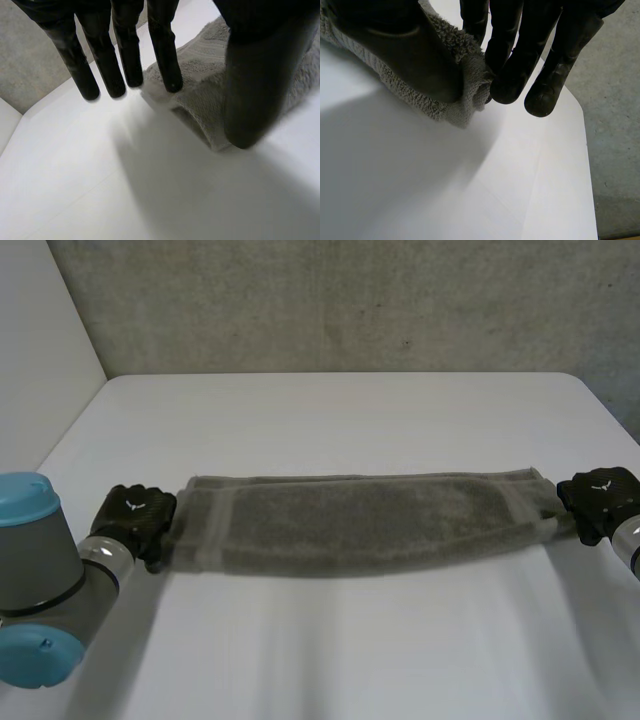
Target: Fold the towel.
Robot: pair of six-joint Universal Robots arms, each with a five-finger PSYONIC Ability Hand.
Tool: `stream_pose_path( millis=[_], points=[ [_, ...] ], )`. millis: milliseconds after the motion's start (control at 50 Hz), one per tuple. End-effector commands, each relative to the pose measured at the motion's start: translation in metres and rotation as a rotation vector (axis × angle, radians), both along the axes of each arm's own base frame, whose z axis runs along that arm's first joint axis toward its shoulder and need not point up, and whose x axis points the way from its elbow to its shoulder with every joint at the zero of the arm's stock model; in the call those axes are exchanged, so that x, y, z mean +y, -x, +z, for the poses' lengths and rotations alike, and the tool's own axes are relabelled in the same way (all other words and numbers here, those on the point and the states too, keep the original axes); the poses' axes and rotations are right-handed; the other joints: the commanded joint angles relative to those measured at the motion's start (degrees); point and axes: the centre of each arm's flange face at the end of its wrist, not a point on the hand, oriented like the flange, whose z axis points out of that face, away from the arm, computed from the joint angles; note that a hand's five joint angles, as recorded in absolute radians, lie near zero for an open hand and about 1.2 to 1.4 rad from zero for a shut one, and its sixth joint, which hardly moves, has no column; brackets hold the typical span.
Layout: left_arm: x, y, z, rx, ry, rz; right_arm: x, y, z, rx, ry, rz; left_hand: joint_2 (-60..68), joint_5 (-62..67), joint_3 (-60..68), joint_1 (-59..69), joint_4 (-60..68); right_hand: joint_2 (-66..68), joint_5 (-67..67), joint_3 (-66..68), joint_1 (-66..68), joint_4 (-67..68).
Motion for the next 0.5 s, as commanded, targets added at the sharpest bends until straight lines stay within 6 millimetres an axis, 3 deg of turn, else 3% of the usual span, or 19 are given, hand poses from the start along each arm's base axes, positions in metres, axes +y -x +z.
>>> stream_pose_path(
  millis=[20,180,260,400,420,440,460,500],
  points=[
    [0.007,0.005,0.01,0.01,0.023,-0.017,-0.001,0.002,0.002,-0.002,0.002,-0.003,-12.2,-11.1,-12.3,-11.4,-12.2,6.1,4.2,2.9,4.9,3.2],
    [0.004,0.004,0.021,0.02,0.06,-0.009,-0.011,0.033,0.009,0.002,0.004,-0.079,-15.3,-14.2,-15.4,-14.5,-15.2,6.1,4.2,2.9,4.9,3.2],
    [0.002,0.002,0.024,0.022,0.071,-0.001,-0.024,0.06,0.021,0.032,0.031,-0.132,-15.6,-14.5,-15.7,-14.8,-15.6,6.1,4.2,2.9,4.9,3.2],
    [-0.002,0.002,0.034,0.032,0.101,0.003,-0.039,0.072,0.046,0.096,0.077,-0.15,-16.8,-15.7,-16.9,-16.0,-16.7,6.1,4.2,2.9,4.9,3.2],
    [-0.002,0.003,0.036,0.039,0.109,0.001,-0.041,0.069,0.054,0.097,0.086,-0.147,-16.9,-15.9,-17.0,-16.1,-16.9,6.1,4.2,2.9,4.9,3.2],
    [-0.002,0.003,0.036,0.039,0.109,0.001,-0.041,0.052,0.065,0.091,0.099,-0.12,-16.9,-15.9,-17.0,-16.1,-16.9,6.1,4.2,2.9,4.9,3.2],
    [-0.003,0.004,0.039,0.05,0.117,0.001,-0.041,0.052,0.065,0.091,0.099,-0.119,-16.9,-15.9,-17.0,-16.1,-16.9,6.1,4.2,2.9,4.9,3.2],
    [-0.004,0.006,0.043,0.063,0.126,-0.001,-0.034,-0.004,0.096,0.056,0.167,-0.037,-16.9,-15.9,-17.0,-16.1,-16.9,6.1,4.2,2.9,4.9,3.2]
  ],
)
